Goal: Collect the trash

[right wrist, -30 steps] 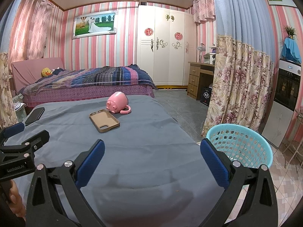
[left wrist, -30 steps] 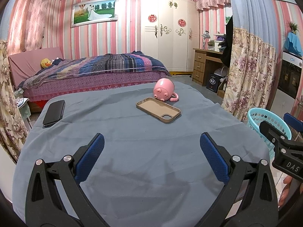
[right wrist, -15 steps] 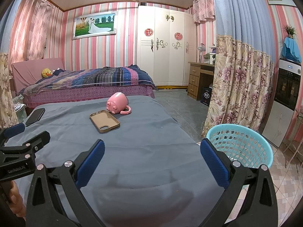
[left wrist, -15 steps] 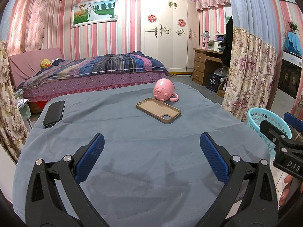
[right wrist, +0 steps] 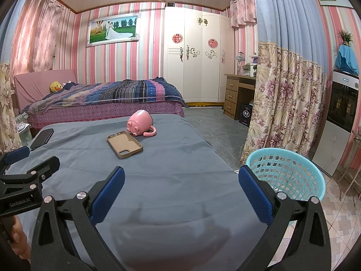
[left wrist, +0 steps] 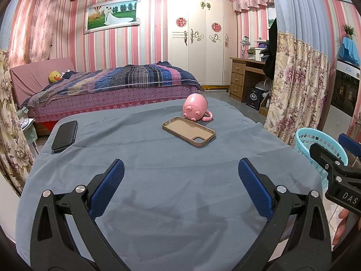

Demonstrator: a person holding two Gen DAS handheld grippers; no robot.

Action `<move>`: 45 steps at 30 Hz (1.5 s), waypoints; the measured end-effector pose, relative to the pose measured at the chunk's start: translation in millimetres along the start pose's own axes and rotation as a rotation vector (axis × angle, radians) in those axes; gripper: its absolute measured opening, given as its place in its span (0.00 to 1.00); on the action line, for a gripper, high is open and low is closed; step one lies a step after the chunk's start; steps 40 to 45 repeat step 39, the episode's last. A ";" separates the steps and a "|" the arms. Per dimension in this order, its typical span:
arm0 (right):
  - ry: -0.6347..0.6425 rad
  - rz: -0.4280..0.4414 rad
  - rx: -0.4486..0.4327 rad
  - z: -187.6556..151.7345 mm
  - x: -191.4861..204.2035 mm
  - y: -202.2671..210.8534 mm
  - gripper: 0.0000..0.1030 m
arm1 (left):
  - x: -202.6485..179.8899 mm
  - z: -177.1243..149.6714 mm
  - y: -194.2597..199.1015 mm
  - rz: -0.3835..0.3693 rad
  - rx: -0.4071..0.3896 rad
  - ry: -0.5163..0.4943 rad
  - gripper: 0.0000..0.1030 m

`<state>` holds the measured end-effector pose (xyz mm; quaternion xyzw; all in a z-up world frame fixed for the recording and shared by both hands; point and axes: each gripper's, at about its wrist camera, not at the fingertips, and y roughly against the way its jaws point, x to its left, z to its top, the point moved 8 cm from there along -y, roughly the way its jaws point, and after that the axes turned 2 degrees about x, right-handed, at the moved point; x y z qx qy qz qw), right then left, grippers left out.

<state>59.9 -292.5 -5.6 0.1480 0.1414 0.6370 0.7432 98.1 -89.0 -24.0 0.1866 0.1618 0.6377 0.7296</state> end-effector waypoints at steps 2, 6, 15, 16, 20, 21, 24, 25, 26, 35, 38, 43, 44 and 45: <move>0.001 -0.001 0.001 -0.2 0.0 -0.4 0.96 | -0.4 -0.3 0.0 0.000 -0.001 0.000 0.95; 0.001 -0.001 0.000 -0.4 0.9 -0.1 0.96 | -0.4 0.0 0.1 -0.002 0.000 0.001 0.95; 0.006 0.002 0.008 -2.3 3.2 -1.1 0.96 | -1.2 0.4 0.5 -0.001 -0.001 0.000 0.95; 0.006 0.003 0.009 -2.3 3.3 -1.2 0.96 | -1.2 0.4 0.5 -0.001 -0.001 0.000 0.95; 0.004 0.002 0.010 -2.5 3.5 -1.2 0.96 | -1.2 0.4 0.5 -0.001 -0.002 -0.001 0.95; 0.003 0.002 0.011 -2.5 3.9 -1.2 0.96 | -1.0 0.7 0.5 0.000 -0.002 -0.003 0.95; -0.002 0.004 0.011 -2.4 4.8 -0.7 0.96 | -0.5 0.7 0.6 0.000 -0.002 -0.004 0.95; -0.003 0.004 0.011 -2.4 4.7 -1.1 0.96 | -1.0 0.5 0.6 0.000 -0.002 -0.003 0.95; -0.003 0.004 0.011 -2.7 6.1 -1.0 0.96 | -0.5 0.8 0.8 0.000 -0.003 -0.002 0.95; -0.001 0.004 0.012 -2.4 4.2 -1.5 0.96 | -0.2 0.8 0.5 0.002 -0.002 -0.004 0.95; -0.002 0.005 0.011 -2.0 3.2 -1.6 0.96 | -0.8 0.7 0.5 0.002 -0.003 -0.004 0.95; -0.002 0.005 0.011 -2.0 3.2 -1.6 0.96 | -0.3 1.0 0.5 0.001 -0.004 -0.004 0.95; -0.002 0.005 0.011 -2.0 3.2 -1.6 0.96 | -0.3 1.0 0.5 0.001 -0.004 -0.004 0.95; -0.002 0.005 0.011 -2.0 3.2 -1.6 0.96 | -0.3 1.0 0.5 0.001 -0.004 -0.004 0.95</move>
